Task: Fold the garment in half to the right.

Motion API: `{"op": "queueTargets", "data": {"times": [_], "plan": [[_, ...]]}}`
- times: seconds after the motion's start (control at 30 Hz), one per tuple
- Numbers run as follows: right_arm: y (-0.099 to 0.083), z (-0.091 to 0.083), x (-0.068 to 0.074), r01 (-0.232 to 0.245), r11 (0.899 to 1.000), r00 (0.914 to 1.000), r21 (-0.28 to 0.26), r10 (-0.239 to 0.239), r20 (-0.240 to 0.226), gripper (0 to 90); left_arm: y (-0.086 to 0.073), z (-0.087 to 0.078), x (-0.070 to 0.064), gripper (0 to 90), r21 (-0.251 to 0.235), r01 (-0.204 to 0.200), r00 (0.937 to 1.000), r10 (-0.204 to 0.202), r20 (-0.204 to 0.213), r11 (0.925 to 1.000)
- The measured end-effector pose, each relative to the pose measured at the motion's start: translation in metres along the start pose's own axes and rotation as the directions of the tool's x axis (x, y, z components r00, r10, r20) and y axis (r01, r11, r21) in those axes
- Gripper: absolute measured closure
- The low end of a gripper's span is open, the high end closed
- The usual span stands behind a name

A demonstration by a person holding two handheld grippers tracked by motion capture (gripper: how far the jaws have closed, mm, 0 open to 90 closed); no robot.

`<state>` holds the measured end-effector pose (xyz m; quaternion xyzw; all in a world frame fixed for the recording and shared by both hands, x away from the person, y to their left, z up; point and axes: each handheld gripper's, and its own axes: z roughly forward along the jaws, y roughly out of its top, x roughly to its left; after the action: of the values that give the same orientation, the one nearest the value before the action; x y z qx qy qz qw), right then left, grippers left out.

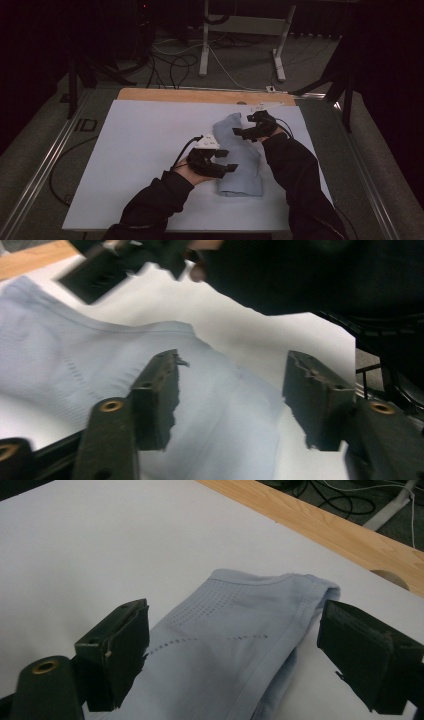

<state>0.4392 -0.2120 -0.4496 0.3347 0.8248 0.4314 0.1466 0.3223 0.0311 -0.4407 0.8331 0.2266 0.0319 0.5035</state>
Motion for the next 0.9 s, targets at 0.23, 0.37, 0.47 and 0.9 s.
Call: {"op": "queueTargets", "data": {"times": [0.23,0.37,0.47,0.9], "plan": [[-0.004,-0.008,0.014,0.011,0.999,0.9997,-0.031,-0.012,-0.023,13.3,-0.006,-0.023,0.014,20.9,-0.05,-0.007,0.9996,0.006,-0.029,0.9987],[-0.006,-0.013,0.023,0.028,0.999,0.9991,-0.042,-0.029,-0.031,13.2,-0.007,-0.037,0.02,12.4,-0.062,-0.014,0.9979,0.01,-0.063,0.998],[-0.007,-0.016,0.03,0.035,0.998,0.9982,-0.046,-0.038,-0.046,13.2,-0.008,-0.04,0.023,0.3,-0.006,-0.034,0.9971,0.034,-0.069,0.9994],[-0.016,-0.027,0.05,0.057,0.996,0.9958,-0.071,-0.062,-0.068,12.7,-0.021,-0.063,0.036,0.0,0.032,-0.045,0.9951,0.048,-0.086,0.9985]]}}
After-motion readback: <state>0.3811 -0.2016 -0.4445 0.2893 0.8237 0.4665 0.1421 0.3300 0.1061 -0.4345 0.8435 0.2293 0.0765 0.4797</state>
